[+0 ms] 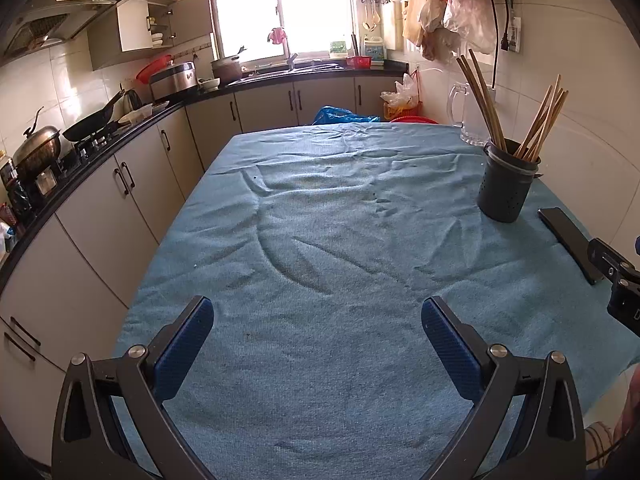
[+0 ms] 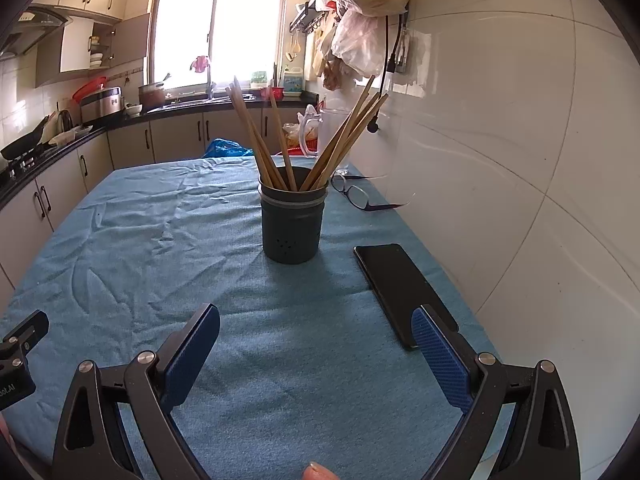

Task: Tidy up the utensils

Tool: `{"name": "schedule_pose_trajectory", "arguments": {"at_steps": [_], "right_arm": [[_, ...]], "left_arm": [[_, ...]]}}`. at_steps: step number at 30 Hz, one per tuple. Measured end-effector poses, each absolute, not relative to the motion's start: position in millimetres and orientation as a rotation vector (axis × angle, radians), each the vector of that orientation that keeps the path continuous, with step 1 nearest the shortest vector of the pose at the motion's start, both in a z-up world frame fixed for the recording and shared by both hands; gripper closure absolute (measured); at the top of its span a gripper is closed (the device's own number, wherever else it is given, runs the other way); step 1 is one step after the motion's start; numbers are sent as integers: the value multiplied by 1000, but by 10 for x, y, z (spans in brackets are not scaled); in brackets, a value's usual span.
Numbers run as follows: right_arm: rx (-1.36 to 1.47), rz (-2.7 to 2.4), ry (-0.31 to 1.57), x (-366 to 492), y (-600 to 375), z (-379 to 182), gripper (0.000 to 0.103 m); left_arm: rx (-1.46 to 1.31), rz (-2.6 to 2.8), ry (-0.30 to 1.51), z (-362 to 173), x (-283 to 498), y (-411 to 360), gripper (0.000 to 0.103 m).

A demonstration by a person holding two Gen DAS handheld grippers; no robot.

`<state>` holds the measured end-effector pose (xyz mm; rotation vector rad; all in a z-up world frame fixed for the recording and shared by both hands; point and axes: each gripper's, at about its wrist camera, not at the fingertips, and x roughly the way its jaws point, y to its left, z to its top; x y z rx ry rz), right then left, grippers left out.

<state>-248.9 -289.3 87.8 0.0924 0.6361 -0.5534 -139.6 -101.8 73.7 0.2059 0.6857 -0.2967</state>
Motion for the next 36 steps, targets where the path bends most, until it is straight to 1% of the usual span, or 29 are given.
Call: {"name": "schedule_pose_trajectory", "arguments": {"at_steps": [28,34,36], "right_arm": [[85,-543,652,-2453,-2872,841,4],[122,-431,716,-2329,-3025,682,4],[136,-360,778,-2198,-3143,530,4]], "left_arm": [[205,-302,699,680,-1396,-1000,0],[224,-216,725,598,-1229,-888,0],[207,-194,766,515,-1070,-788,0]]}}
